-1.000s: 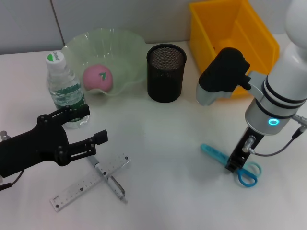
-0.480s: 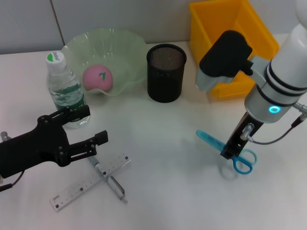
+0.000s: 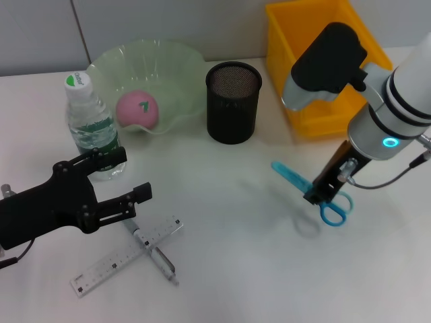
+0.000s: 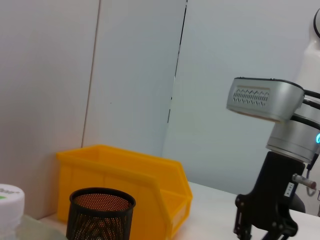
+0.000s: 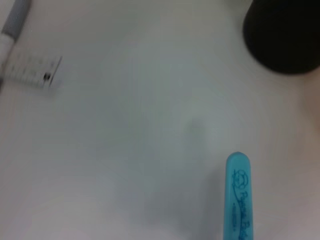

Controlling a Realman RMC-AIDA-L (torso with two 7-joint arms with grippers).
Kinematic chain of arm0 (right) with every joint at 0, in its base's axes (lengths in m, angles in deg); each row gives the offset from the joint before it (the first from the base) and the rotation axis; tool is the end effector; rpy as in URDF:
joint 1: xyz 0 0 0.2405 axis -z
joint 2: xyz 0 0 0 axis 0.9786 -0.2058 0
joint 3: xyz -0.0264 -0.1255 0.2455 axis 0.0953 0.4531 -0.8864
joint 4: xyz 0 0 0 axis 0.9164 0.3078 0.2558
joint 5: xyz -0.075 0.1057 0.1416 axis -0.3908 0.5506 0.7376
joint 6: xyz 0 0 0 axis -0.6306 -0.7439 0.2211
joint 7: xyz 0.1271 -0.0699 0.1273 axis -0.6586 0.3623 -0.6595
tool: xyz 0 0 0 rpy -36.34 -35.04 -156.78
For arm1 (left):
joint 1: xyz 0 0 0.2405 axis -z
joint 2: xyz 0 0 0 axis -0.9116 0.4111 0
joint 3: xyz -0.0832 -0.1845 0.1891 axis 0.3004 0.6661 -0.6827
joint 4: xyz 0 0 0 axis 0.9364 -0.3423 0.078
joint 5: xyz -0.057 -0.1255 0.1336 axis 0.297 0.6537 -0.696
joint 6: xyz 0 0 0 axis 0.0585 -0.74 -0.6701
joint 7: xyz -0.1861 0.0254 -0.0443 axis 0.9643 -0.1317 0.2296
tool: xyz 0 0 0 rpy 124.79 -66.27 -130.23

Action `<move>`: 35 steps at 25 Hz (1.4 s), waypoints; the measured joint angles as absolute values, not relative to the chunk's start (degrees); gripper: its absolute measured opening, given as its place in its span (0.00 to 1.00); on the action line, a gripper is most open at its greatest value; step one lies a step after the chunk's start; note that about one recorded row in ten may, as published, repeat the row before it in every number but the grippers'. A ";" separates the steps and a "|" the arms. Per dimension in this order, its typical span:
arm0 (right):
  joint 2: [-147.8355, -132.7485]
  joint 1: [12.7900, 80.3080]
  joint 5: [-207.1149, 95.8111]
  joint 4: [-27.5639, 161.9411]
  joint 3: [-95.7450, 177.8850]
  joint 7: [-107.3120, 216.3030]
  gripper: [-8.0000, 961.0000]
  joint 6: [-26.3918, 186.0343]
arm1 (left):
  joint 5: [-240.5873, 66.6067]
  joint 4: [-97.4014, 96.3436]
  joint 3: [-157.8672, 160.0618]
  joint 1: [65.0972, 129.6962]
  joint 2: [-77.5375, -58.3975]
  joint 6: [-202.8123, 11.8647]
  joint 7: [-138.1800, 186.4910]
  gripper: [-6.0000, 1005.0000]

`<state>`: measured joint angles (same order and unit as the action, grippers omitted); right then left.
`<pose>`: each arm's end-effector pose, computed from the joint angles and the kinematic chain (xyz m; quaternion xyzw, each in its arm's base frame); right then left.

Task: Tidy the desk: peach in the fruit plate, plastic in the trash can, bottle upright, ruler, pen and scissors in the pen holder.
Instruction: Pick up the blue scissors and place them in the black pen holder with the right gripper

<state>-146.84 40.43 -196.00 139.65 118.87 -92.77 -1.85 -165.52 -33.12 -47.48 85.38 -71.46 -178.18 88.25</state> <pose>0.2216 0.3599 -0.0621 -0.9060 0.2955 -0.2426 0.1815 -0.2517 0.3020 -0.0478 -0.9109 -0.1610 -0.3394 0.1708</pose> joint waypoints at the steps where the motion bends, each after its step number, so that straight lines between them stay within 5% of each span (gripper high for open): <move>1: -146.84 40.71 -195.56 139.95 118.58 -92.48 0.25 -1.28 | -165.52 -33.13 -47.48 85.39 -71.48 -178.19 88.25 0.84; 25: -146.72 47.56 -160.30 142.41 97.73 -69.46 0.25 10.44 | -165.48 -32.78 -47.57 85.50 -71.53 -178.48 88.53 0.84; 35: -146.63 47.94 -140.39 129.05 89.62 -54.02 0.25 14.62 | -165.35 -32.54 -47.34 85.56 -71.53 -178.46 88.36 0.84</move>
